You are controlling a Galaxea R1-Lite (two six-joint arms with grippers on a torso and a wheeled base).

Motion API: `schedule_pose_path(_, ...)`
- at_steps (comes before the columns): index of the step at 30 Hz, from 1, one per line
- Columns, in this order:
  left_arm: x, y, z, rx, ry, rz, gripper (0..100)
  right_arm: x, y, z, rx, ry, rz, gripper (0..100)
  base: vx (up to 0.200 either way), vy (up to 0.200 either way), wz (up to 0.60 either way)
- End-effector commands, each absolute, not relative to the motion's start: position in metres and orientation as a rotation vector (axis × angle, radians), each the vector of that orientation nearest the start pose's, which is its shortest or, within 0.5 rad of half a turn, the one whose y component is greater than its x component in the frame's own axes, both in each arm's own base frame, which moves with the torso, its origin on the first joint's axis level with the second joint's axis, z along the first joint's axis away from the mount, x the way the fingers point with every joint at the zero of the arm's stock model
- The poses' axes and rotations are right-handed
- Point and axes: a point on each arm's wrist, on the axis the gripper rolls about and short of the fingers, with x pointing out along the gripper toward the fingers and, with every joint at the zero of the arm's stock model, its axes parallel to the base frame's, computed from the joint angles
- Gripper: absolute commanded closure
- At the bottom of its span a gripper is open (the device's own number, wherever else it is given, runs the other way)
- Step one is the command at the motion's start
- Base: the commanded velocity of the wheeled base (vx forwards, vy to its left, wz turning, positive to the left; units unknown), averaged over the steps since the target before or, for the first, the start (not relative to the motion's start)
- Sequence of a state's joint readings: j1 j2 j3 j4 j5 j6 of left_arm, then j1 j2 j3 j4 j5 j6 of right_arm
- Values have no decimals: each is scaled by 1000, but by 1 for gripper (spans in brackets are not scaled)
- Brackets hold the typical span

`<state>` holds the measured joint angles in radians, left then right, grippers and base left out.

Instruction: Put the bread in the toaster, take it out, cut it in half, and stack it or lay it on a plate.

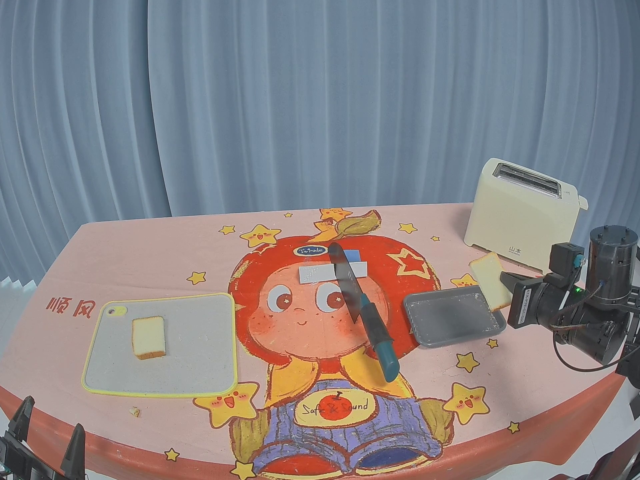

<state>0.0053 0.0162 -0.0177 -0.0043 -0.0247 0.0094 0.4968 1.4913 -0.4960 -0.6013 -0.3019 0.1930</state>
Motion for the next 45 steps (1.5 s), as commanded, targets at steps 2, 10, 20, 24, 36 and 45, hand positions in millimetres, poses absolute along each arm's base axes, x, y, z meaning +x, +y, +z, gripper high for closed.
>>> schedule_pose_path(2, -23, -1, 76, 9, -5, -18, 0, 205, 103, 155, 39, 380, 153, 100, 0, 0, 0)
schedule_pose_path(10, -23, -1, 76, 9, -5, -18, 0, 205, 103, 154, 38, 382, 153, 100, 0, 0, 0)
schedule_pose_path(20, -23, -1, 76, 9, -5, -18, 0, 208, 104, 145, 23, 417, 149, 100, 0, 0, 0)
schedule_pose_path(24, -23, -1, 76, 9, -5, -18, 0, 212, 106, 139, 19, 441, 143, 100, 0, 0, 0)
schedule_pose_path(36, -23, -1, 76, 9, -5, -18, 0, 227, 114, 112, 2, 541, 126, 100, 0, 0, 0)
schedule_pose_path(45, -23, -1, 76, 9, -5, -18, 0, 242, 124, 98, 52, 588, 103, 100, 0, 0, 0)
